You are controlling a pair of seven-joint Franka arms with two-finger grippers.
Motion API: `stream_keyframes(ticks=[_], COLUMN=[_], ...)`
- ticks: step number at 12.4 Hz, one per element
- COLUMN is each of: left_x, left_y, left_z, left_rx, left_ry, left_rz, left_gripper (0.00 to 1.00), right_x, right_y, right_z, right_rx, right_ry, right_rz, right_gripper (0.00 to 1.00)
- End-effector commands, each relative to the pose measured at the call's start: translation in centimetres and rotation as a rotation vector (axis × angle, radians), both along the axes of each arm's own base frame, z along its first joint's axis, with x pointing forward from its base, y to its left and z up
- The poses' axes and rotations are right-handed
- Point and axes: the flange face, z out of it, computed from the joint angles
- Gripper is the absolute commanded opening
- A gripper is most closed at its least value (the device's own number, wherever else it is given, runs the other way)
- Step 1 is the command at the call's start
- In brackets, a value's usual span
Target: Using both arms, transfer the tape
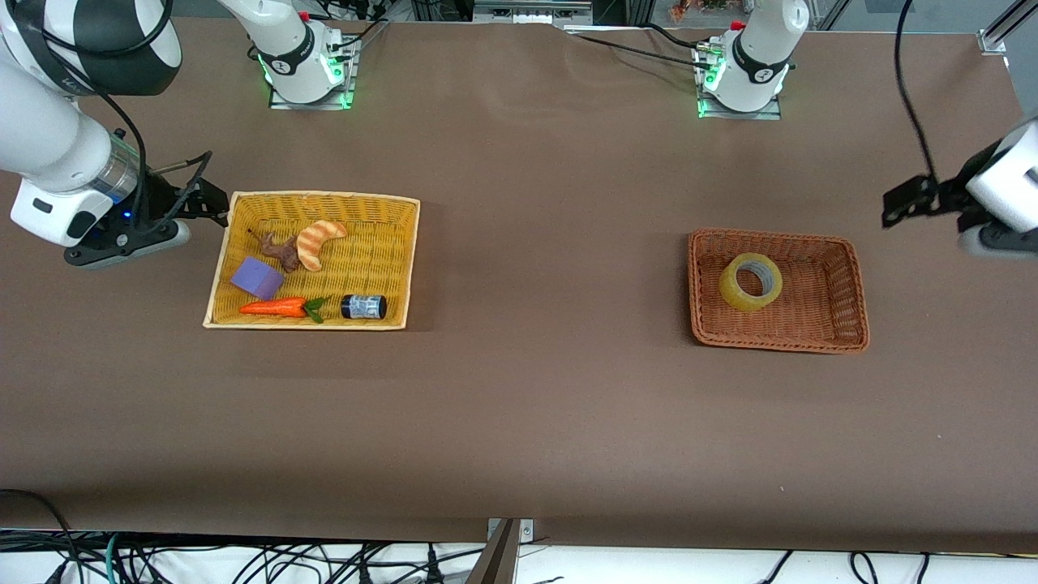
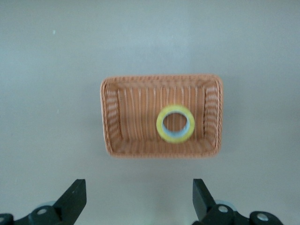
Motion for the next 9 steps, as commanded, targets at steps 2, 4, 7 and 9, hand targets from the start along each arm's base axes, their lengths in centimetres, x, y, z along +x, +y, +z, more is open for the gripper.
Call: stream_keyframes(ticks=[2,4,7,9], left_x=[-2.8,-2.4,-1.9,-1.9], left_y=[-2.2,-1.4,-1.1,-1.1], left_z=[-1.2,-1.2,-1.8,-1.8], left_rx=[-0.067,-0.067,-0.067,-0.067], left_ry=[0.06,0.058,0.066,0.067], left_rz=[-0.024,-0.012,-0.005,-0.005], left_gripper=[1.0,1.0,1.0,1.0], right_x=[-1.0,-1.2,-1.6,-1.5], right_y=[0.1,0.2,-0.4,-0.8], right_z=[2.3,4.1,6.5,6.7], right_rx=[0.002,0.034,0.031,0.032], right_ry=[0.007,0.015,0.035,0.03], right_rz=[0.0,-0.029,-0.042,-0.046], right_gripper=[1.0,1.0,1.0,1.0])
